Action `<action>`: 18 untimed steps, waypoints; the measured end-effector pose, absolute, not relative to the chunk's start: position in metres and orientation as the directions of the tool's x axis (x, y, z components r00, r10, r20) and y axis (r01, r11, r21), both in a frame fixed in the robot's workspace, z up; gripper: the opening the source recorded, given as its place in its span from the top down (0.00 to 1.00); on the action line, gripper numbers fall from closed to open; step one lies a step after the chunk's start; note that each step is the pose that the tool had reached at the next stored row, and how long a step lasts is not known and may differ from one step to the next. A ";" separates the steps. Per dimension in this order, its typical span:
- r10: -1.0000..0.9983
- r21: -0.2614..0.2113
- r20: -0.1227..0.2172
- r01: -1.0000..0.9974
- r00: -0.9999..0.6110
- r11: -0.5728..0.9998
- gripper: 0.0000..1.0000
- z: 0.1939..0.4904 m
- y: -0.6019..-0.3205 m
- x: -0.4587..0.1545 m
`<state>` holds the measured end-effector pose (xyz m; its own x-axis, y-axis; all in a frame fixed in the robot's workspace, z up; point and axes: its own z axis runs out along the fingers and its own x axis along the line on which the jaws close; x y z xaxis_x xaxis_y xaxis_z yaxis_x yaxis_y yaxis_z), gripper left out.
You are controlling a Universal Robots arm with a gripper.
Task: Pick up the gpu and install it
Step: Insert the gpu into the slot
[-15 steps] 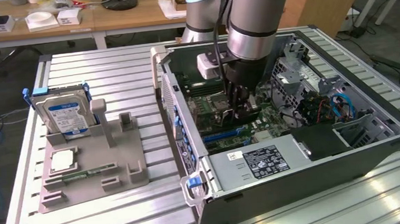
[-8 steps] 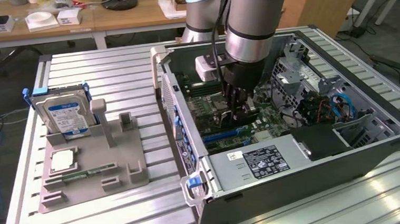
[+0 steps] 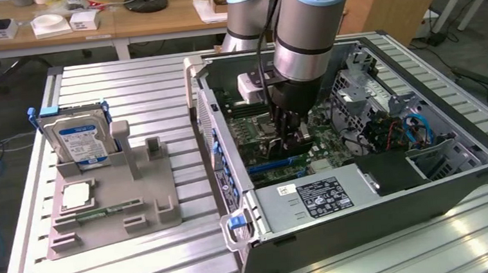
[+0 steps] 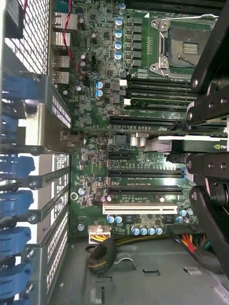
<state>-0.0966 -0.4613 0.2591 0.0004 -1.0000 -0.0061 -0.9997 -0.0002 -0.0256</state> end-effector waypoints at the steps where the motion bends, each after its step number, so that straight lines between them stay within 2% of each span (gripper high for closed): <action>1: -1.000 -0.026 -0.006 -1.000 0.000 0.000 0.73 0.258 -0.461 -0.097; 18: -1.000 -0.028 -0.006 -1.000 0.000 0.000 0.73 0.252 -0.461 -0.100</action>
